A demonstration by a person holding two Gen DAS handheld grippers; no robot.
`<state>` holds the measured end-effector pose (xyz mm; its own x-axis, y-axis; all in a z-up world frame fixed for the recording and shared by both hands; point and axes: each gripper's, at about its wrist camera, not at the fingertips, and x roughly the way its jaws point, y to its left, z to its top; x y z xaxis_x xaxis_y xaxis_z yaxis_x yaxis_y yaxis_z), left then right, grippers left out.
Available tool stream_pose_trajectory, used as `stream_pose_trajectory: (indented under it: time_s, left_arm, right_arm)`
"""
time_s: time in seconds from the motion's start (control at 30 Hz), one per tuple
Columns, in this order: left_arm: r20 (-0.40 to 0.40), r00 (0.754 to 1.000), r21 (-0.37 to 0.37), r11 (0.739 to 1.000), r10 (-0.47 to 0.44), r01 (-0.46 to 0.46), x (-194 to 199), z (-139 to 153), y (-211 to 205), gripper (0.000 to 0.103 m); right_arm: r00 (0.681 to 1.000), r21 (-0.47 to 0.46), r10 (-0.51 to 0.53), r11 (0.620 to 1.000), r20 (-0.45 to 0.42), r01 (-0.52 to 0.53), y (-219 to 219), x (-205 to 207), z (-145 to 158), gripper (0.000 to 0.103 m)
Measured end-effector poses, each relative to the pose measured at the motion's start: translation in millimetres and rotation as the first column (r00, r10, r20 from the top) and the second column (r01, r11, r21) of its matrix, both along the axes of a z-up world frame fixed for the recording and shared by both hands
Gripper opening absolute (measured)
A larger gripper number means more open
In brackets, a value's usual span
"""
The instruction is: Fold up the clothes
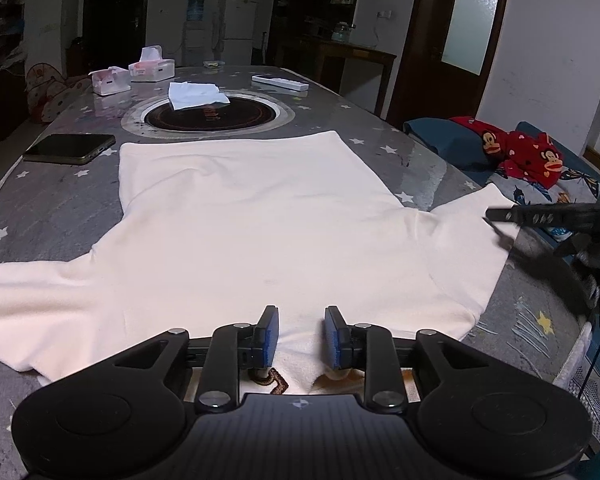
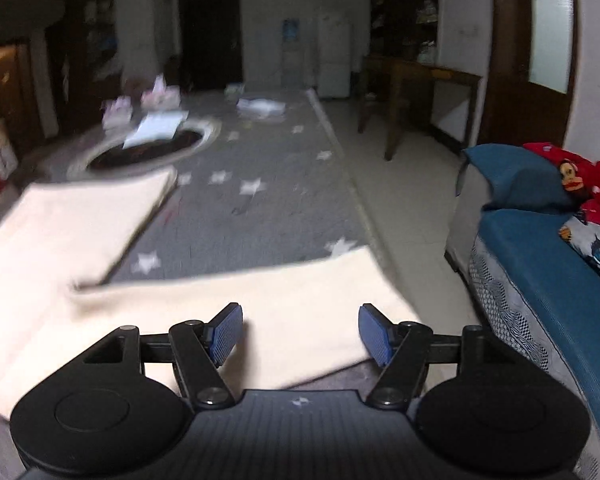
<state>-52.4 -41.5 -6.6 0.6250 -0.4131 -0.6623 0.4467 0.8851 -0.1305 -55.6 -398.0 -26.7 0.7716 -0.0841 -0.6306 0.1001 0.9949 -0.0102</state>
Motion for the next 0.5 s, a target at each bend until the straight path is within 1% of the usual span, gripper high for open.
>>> stream_pose_trajectory:
  time_s: [0.03,0.13,0.23,0.3,0.33,0.37,0.5]
  left_arm:
    - [0.000,1.000,0.002,1.000,0.001,-0.001,-0.2,0.7,0.0,0.029]
    - [0.003,1.000,0.007,1.000,0.007,-0.007,-0.8,3.6,0.6,0.032]
    - [0.013,1.000,0.004,1.000,0.003,-0.003,-0.4,6.1,-2.3,0.037]
    - [0.019,1.000,0.002,1.000,0.001,-0.001,-0.2,7.7,-4.3,0.039]
    - [0.022,1.000,0.002,1.000,-0.001,0.001,0.0,8.5,-5.3,0.042]
    - [0.026,1.000,0.001,1.000,-0.002,0.002,0.1,9.4,-6.3,0.043]
    - [0.033,0.999,0.001,1.000,-0.009,0.009,0.5,11.3,-10.5,0.043]
  right_arm:
    - [1.000,-0.012,-0.005,1.000,0.002,0.005,0.1,1.8,-0.2,0.070]
    - [0.999,-0.026,-0.039,0.999,0.021,0.040,-4.9,-1.0,4.5,0.070]
    - [0.996,0.022,-0.085,0.996,0.022,0.084,-20.3,-4.6,8.8,0.069]
    - [0.994,0.034,-0.108,0.994,0.018,0.107,-27.7,-5.2,9.4,0.067]
    - [0.993,0.034,-0.119,0.992,0.020,0.118,-30.4,-5.8,9.3,0.067]
    - [0.992,0.039,-0.128,0.991,0.019,0.127,-32.9,-6.4,8.9,0.064]
    - [0.988,0.106,-0.152,0.983,-0.006,0.152,-44.6,-4.5,3.8,0.059]
